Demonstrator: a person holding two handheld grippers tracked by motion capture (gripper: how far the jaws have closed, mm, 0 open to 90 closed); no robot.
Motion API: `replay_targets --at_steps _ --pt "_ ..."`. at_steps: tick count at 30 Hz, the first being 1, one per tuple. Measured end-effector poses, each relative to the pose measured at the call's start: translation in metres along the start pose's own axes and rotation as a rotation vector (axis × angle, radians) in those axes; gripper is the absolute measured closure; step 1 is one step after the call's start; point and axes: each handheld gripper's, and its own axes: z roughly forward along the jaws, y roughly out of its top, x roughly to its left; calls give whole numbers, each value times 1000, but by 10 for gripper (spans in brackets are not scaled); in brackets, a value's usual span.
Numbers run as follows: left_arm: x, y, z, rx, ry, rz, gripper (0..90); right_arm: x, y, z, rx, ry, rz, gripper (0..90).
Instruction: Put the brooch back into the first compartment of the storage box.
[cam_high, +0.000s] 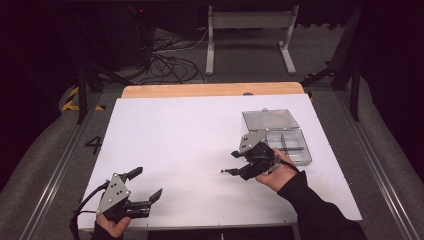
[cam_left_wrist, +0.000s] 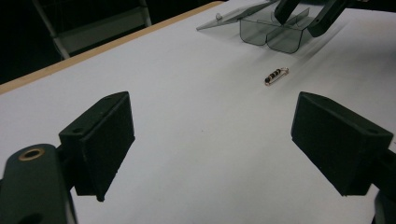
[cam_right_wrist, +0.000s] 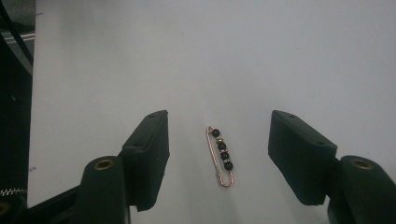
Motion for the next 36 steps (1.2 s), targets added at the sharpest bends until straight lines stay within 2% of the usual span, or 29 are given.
replay_targets --at_steps 5,15,27,36 --pt "-1 0 0 4 0 7 141 -3 2 10 50 14 2 422" --pt "-1 1 2 10 -3 26 142 -8 2 25 116 24 22 444" --pt "-1 0 2 9 -6 15 142 -11 2 40 179 35 3 456" --pt "-1 0 2 10 -5 19 142 -13 -1 51 227 35 22 503"
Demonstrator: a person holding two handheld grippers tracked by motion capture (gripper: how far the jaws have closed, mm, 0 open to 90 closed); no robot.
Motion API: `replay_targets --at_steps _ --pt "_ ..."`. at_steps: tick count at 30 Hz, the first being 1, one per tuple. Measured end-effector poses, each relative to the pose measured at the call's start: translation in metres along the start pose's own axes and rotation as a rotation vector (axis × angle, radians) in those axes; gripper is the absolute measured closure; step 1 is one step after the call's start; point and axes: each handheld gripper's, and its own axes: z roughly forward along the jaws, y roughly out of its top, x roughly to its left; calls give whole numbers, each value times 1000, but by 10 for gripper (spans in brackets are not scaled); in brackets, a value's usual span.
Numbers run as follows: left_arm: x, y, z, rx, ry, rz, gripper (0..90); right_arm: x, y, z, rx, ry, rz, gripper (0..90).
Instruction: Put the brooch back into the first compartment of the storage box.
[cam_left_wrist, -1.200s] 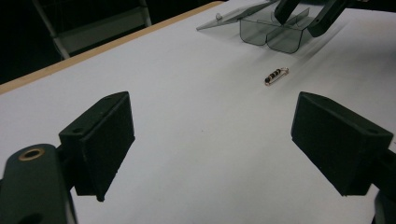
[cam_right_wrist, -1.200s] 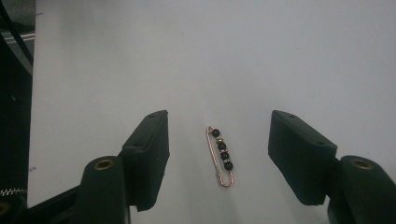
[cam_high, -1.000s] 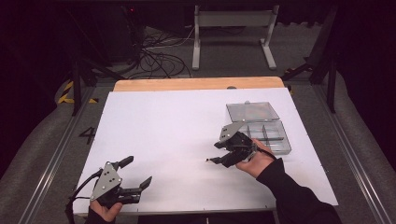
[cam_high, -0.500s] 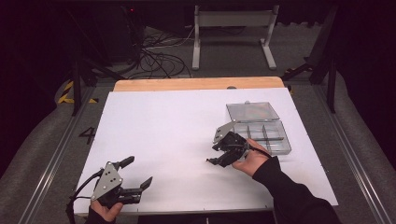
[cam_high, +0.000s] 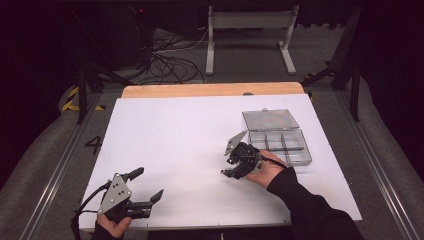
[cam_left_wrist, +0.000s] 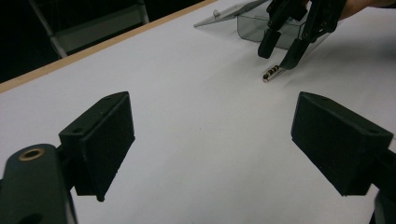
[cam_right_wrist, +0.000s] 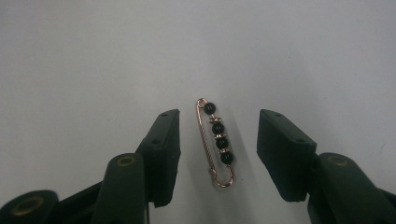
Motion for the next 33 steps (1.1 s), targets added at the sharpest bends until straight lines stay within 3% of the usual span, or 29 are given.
replay_targets --at_steps 6,18,20,33 --pt "0 0 0 1 -2 -8 142 -1 0 4 33 -3 0 577" --pt "-1 0 0 2 -2 -9 142 0 0 11 65 -7 -43 752" --pt "-1 0 0 2 -1 -8 142 1 0 11 72 -2 -43 819" --pt "0 0 0 1 -1 -2 142 1 0 10 71 3 -64 831"
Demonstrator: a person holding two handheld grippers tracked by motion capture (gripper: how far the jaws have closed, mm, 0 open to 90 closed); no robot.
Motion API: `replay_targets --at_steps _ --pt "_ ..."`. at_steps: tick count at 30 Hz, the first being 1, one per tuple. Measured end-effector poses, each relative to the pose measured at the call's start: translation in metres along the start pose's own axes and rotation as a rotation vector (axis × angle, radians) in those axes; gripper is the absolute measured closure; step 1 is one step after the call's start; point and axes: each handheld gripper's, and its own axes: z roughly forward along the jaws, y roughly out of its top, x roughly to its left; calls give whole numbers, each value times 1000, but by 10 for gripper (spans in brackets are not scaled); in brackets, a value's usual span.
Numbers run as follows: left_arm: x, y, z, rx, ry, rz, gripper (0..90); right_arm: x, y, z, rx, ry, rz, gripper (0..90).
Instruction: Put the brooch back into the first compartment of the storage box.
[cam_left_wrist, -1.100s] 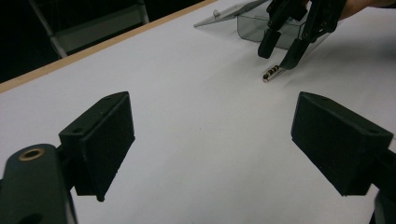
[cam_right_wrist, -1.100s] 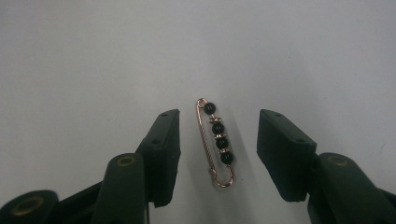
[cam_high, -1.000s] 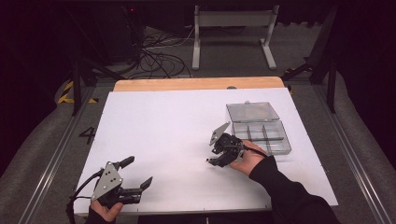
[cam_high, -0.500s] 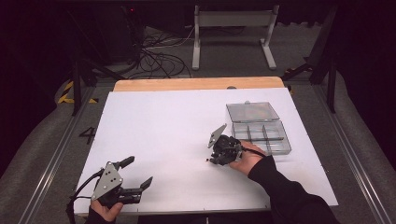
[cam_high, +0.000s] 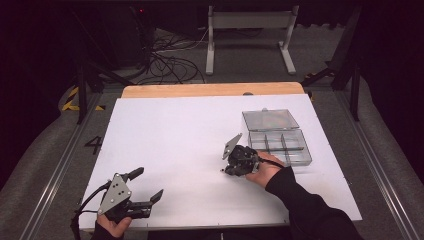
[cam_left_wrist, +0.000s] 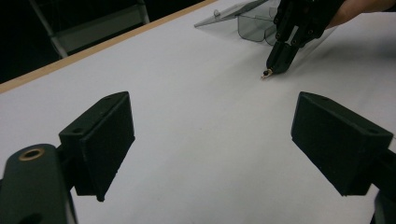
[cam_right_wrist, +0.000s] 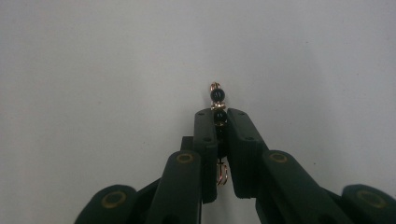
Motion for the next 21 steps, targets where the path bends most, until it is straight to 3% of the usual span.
replay_targets --at_steps 9,21 --pt "0 0 0 1 6 9 142 2 1 -22 -74 -33 3 831" --pt "0 0 0 -1 2 0 142 4 3 -36 -113 -53 -4 831"
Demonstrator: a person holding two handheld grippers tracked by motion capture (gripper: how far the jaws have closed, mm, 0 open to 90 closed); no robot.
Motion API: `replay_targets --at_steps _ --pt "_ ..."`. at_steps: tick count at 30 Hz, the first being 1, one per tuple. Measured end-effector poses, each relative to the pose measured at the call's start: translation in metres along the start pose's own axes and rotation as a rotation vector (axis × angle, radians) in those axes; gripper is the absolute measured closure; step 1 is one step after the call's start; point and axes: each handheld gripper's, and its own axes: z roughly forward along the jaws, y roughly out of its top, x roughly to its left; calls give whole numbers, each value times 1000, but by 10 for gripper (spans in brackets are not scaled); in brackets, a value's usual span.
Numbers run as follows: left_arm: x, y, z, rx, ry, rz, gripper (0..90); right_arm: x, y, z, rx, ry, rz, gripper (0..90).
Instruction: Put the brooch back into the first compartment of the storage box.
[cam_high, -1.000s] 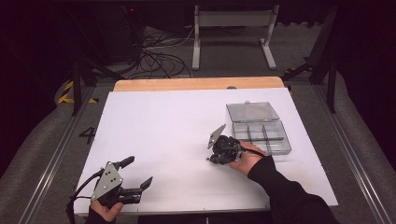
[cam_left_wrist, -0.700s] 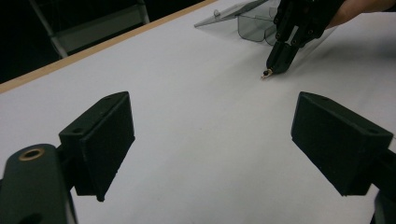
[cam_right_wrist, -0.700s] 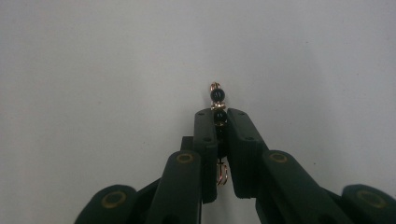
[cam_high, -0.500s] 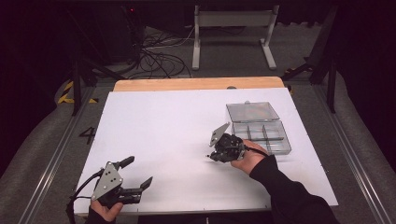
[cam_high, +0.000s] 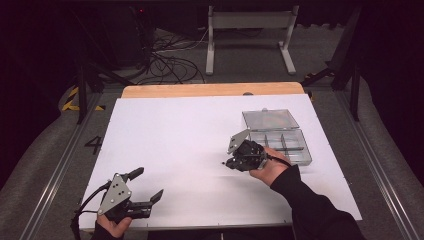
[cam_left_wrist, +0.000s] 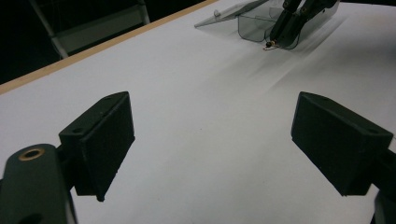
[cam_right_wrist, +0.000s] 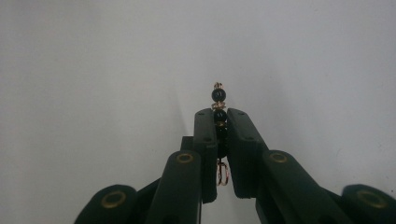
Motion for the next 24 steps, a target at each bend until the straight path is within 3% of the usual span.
replay_targets --at_steps 4,9,24 --pt "0 0 0 2 1 1 141 -2 2 -13 -34 -19 -2 831" --pt "0 0 0 1 2 1 141 -5 3 -22 -37 -36 1 831" --pt "0 0 0 1 5 4 142 -14 -3 -36 -61 -91 32 831"
